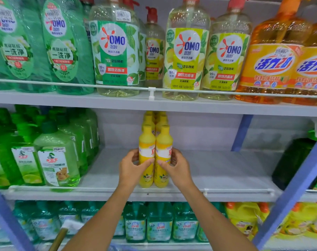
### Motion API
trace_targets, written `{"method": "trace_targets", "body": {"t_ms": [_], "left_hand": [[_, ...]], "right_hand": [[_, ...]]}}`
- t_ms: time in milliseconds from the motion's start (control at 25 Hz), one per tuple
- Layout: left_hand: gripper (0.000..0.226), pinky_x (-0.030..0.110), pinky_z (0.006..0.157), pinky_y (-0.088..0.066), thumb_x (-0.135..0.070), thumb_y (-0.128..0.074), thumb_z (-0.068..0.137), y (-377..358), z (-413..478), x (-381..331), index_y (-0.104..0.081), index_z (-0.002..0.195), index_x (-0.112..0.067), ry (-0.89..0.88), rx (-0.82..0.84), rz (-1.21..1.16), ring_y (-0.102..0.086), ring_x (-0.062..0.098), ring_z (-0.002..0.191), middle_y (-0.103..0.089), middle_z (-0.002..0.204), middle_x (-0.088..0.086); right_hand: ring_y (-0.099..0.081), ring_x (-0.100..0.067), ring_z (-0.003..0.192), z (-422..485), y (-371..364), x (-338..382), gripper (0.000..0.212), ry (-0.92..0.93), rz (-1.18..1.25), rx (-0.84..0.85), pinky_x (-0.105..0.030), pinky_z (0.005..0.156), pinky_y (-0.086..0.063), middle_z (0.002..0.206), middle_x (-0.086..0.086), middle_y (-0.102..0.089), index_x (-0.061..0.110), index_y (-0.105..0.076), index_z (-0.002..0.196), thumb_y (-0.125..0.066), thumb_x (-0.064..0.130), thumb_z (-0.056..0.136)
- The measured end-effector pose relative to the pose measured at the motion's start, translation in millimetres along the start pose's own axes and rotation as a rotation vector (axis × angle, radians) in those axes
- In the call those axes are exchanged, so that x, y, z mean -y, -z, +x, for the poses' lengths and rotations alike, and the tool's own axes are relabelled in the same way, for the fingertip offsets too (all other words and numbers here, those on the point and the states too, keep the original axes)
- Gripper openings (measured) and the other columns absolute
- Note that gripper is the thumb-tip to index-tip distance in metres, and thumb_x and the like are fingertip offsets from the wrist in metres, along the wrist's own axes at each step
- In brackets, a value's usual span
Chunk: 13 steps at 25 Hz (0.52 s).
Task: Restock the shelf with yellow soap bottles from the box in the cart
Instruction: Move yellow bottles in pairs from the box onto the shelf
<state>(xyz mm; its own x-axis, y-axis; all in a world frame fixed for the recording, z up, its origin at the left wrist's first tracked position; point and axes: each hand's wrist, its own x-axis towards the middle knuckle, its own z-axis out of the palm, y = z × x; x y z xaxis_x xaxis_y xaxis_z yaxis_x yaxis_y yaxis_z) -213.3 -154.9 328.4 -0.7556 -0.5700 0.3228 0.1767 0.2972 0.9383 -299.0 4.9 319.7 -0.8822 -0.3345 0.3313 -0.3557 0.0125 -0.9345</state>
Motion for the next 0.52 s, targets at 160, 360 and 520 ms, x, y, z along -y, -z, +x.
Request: {"method": "trace_targets", "body": {"t_ms": [160, 360, 520], "left_hand": [[0.057, 0.042, 0.098, -0.056, -0.037, -0.089, 0.069, 16, 10, 1, -0.07, 0.12, -0.02, 0.01, 0.183, -0.017, -0.071, 0.012, 0.106, -0.076, 0.112, -0.005], [0.054, 0.02, 0.084, -0.055, -0.017, -0.092, 0.069, 7, 1, -1, -0.065, 0.116, -0.017, 0.029, 0.069, -0.051, -0.07, 0.003, 0.099, -0.074, 0.109, -0.006], [0.048, 0.016, 0.083, -0.056, -0.012, -0.088, 0.073, 4, 0, 4, -0.066, 0.116, -0.02, 0.039, 0.105, -0.068, -0.07, -0.001, 0.097, -0.074, 0.11, -0.008]], "right_hand": [[-0.07, 0.0, 0.101, -3, -6, 2, 0.057, 0.021, -0.032, -0.081, -0.022, 0.087, -0.056, 0.111, 0.012, -0.072, 0.025, -0.06, 0.121, -0.091, 0.023, 0.073], [-0.066, -0.003, 0.114, -9, 5, -7, 0.057, -0.01, -0.01, 0.081, -0.024, 0.097, -0.054, 0.125, 0.01, -0.069, 0.018, -0.056, 0.136, -0.081, 0.015, 0.085], [-0.068, -0.007, 0.113, -14, 4, -19, 0.055, -0.016, -0.038, 0.025, -0.034, 0.098, -0.056, 0.123, 0.007, -0.071, 0.02, -0.057, 0.133, -0.082, 0.021, 0.084]]}}
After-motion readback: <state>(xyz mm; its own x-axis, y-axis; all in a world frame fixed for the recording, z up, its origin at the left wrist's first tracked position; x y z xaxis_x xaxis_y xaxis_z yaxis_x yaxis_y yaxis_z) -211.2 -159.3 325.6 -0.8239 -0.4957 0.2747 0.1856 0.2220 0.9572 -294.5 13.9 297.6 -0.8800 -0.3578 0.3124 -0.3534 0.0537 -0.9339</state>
